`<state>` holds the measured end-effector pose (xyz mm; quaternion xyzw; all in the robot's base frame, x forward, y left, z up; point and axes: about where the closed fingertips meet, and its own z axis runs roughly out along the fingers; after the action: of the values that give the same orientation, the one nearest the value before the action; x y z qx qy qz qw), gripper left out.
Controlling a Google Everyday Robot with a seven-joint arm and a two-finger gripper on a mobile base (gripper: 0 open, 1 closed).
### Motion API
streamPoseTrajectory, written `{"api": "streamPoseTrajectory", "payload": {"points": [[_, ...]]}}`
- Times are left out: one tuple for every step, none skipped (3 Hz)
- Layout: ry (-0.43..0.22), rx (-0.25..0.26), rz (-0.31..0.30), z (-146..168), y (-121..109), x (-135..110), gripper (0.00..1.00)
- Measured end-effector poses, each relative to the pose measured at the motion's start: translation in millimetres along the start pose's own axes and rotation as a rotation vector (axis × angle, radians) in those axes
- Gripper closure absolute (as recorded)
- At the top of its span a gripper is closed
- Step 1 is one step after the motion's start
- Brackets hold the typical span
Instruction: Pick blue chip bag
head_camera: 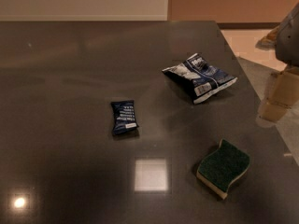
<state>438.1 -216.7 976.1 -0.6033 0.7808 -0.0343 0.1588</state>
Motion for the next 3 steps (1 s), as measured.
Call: {"api": "streamPoseTrajectory", "payload": {"points": [[0.000,0.000,0.000,0,0,0,0.00],[0.002,-0.010,0.040,24,-36,-9,0.00],[0.006,-0.030,0.110,61,-86,-21,0.00]]}}
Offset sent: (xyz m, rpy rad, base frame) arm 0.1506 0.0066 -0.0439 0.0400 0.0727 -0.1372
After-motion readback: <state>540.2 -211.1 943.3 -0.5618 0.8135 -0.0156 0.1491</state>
